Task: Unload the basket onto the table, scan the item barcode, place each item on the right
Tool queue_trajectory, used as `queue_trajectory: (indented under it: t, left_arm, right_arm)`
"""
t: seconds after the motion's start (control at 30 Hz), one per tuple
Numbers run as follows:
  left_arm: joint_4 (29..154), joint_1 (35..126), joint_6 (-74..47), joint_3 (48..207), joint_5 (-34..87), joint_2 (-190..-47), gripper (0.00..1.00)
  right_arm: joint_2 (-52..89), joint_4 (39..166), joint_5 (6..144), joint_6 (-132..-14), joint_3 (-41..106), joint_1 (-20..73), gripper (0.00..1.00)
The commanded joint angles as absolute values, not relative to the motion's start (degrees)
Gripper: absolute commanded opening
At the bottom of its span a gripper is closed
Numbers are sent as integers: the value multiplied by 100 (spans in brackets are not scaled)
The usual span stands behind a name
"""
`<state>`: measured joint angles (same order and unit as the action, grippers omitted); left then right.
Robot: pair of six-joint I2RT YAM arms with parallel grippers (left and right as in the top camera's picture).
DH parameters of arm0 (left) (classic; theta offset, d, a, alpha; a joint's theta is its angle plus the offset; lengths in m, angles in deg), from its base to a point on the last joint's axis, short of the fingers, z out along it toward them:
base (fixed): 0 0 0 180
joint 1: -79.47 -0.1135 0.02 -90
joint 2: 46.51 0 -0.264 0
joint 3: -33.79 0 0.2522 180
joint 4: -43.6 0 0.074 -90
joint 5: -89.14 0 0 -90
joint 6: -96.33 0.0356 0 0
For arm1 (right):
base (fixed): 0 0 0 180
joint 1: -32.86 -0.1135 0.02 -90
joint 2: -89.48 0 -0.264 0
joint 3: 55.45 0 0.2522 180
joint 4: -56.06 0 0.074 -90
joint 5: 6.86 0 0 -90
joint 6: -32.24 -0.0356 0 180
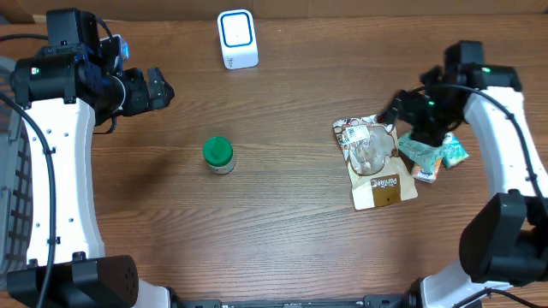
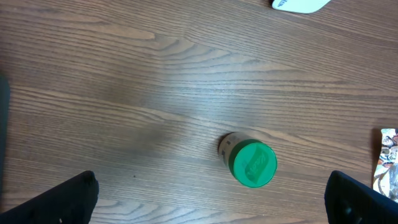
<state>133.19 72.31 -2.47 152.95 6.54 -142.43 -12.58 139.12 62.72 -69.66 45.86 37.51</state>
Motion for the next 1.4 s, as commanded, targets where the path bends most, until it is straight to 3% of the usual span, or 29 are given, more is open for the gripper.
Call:
queue_trajectory:
  t: [0.0, 0.3, 0.7, 0.73, 0.8, 0.87, 0.93, 1.37]
  left_arm:
    - [13324, 7236, -179, 15302, 619, -14274, 100]
    - [13324, 7236, -179, 15302, 619, -14272, 100]
    - [13225, 7249, -915, 15300, 1207, -14278, 100]
    - [13212, 7292, -911, 15263, 1262, -14280, 97]
    - [13162, 7365, -913, 15173, 1253, -14285, 65]
    - [12991, 7489, -915, 14981, 1225, -14291, 21]
    - [12736, 7653, -915, 14703, 1181, -14293, 4]
    - [10154, 8497, -861, 12231, 510, -14409, 4]
  right_arm:
    - [-1162, 13628, 5671, -6955, 4603, 3359, 94]
    - [-1345, 12710, 5802, -6977, 4254, 2518, 93]
    - [-1376, 12955, 6505, -6977, 4192, 2382, 93]
    - [-1376, 12953, 6512, -6977, 4192, 2382, 93]
    - [-1376, 12953, 6512, -6977, 4192, 2382, 93]
    - [-1376, 12953, 6512, -6977, 4192, 2382, 93]
    - [-1376, 12955, 6514, -6977, 4192, 2382, 93]
    - [-1376, 12994, 6512, -6977, 4192, 2382, 93]
